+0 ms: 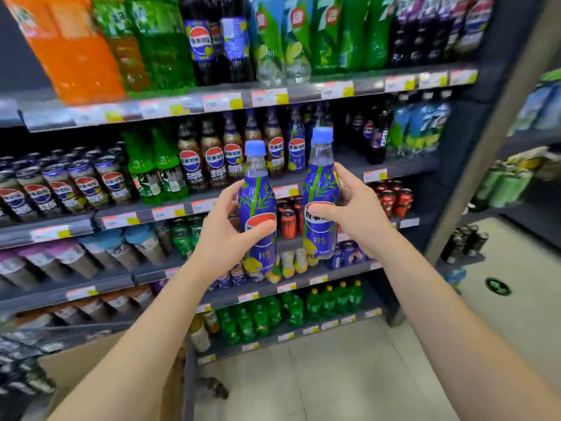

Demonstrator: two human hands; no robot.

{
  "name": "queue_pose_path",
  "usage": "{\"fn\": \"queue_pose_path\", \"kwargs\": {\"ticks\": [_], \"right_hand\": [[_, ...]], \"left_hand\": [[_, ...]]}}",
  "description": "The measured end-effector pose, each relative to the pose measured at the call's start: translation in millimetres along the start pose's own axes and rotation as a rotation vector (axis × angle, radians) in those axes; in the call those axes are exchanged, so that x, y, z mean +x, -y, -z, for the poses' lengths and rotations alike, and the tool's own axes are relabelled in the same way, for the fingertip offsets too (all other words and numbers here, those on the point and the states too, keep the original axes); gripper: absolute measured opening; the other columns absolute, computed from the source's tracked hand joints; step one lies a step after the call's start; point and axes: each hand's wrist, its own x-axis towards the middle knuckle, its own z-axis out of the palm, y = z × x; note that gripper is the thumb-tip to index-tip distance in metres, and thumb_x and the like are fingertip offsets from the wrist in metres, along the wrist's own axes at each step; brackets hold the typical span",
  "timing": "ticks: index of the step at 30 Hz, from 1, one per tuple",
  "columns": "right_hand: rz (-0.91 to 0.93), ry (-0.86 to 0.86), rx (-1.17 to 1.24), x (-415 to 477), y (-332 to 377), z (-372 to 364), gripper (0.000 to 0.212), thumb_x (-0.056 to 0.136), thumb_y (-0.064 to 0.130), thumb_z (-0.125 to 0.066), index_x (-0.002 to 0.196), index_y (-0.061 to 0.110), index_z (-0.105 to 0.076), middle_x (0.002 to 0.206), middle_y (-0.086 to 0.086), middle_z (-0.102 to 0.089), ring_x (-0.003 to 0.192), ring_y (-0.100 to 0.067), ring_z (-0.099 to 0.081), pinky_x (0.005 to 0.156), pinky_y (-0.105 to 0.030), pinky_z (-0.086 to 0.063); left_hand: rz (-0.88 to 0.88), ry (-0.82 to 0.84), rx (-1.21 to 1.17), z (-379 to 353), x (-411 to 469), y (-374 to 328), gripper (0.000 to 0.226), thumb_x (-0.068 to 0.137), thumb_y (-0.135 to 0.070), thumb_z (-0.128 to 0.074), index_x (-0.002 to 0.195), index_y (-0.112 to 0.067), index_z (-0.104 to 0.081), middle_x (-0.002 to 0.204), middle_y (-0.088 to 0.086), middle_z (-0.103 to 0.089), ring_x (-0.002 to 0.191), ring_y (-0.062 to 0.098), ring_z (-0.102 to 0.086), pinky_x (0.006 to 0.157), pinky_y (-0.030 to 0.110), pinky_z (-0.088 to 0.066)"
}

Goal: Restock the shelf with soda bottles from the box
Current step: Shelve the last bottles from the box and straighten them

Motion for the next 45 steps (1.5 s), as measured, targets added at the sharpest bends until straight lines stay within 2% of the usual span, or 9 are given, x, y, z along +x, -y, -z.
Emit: {"fn": "queue_pose_path", "kwargs": {"ticks": [5,8,11,15,25,30,33,41,45], "right_hand": [[0.006,0.055,-0.053,45,-24,42,0.073,0.085,-0.003,-0.077,0.117,0.058,-0.055,0.114,0.015,-0.075,0.109,-0.011,-0.071,0.092,-0.033,-0.059],[-0.010,0.055,-0.062,83,-39,68,0.070,0.085,-0.004,-0.077,0.115,0.056,-0.056,0.109,0.016,-0.076,0.102,-0.005,-0.071,0.089,-0.028,-0.060],[-0.027,0.062,-0.060,122,-53,92,0.064,0.085,-0.006,-0.076,0.109,0.050,-0.059,0.101,0.020,-0.076,0.092,0.000,-0.071,0.083,-0.021,-0.059],[-0.042,0.040,-0.039,171,-71,116,0.059,0.082,-0.007,-0.077,0.112,0.042,-0.064,0.108,0.004,-0.077,0.093,-0.012,-0.070,0.089,-0.030,-0.059],[-0.054,0.071,-0.086,297,-116,166,0.068,0.077,-0.002,-0.083,0.136,0.025,-0.061,0.111,-0.003,-0.077,0.089,-0.009,-0.071,0.083,-0.031,-0.059],[-0.023,0.148,-0.079,347,-139,179,0.068,0.079,-0.003,-0.082,0.135,0.029,-0.058,0.105,0.009,-0.073,0.078,0.006,-0.070,0.069,-0.013,-0.055],[-0.014,0.173,-0.052,375,-151,187,0.076,0.078,0.001,-0.084,0.146,0.013,-0.052,0.113,-0.001,-0.074,0.088,-0.004,-0.071,0.078,-0.024,-0.058],[0.092,0.108,-0.120,427,-177,185,0.099,0.064,0.021,-0.092,0.151,0.015,-0.044,0.130,0.001,-0.066,0.113,-0.014,-0.066,0.107,-0.043,-0.050],[0.117,0.115,-0.030,438,-195,180,0.096,0.075,0.004,-0.085,0.157,0.014,-0.036,0.138,-0.001,-0.063,0.121,-0.017,-0.064,0.111,-0.045,-0.047]], "left_hand": [[-0.019,0.022,-0.035,-48,59,16,0.080,0.077,-0.027,-0.091,0.136,-0.053,-0.044,0.124,-0.008,-0.068,0.101,0.006,-0.073,0.091,0.039,-0.061],[-0.017,0.035,-0.053,-72,102,22,0.084,0.077,-0.031,-0.091,0.144,-0.046,-0.043,0.127,-0.007,-0.067,0.106,0.009,-0.072,0.091,0.040,-0.061],[-0.013,0.040,-0.059,-92,144,29,0.082,0.074,-0.039,-0.092,0.135,-0.060,-0.043,0.128,-0.010,-0.068,0.113,0.010,-0.069,0.092,0.036,-0.060],[-0.014,0.032,-0.051,-113,183,35,0.078,0.077,-0.026,-0.091,0.124,-0.065,-0.043,0.122,-0.013,-0.070,0.107,0.004,-0.071,0.080,0.020,-0.058],[0.059,0.009,0.004,-159,234,58,0.082,0.077,-0.030,-0.091,0.144,-0.042,-0.045,0.124,-0.014,-0.068,0.108,0.005,-0.070,0.088,0.029,-0.060],[0.080,-0.073,0.027,-188,254,64,0.086,0.077,-0.028,-0.091,0.147,-0.038,-0.043,0.125,-0.015,-0.067,0.106,0.001,-0.070,0.089,0.025,-0.059],[0.098,-0.114,0.002,-205,262,67,0.085,0.077,-0.024,-0.091,0.147,-0.034,-0.043,0.125,-0.011,-0.069,0.106,0.004,-0.072,0.092,0.028,-0.059],[0.127,-0.207,-0.013,-237,274,69,0.083,0.078,-0.019,-0.090,0.138,-0.046,-0.040,0.127,-0.009,-0.068,0.105,0.003,-0.072,0.091,0.025,-0.059],[0.118,-0.232,0.015,-242,275,75,0.084,0.078,-0.021,-0.090,0.148,-0.036,-0.044,0.125,-0.009,-0.070,0.105,0.005,-0.072,0.086,0.023,-0.060]]}}
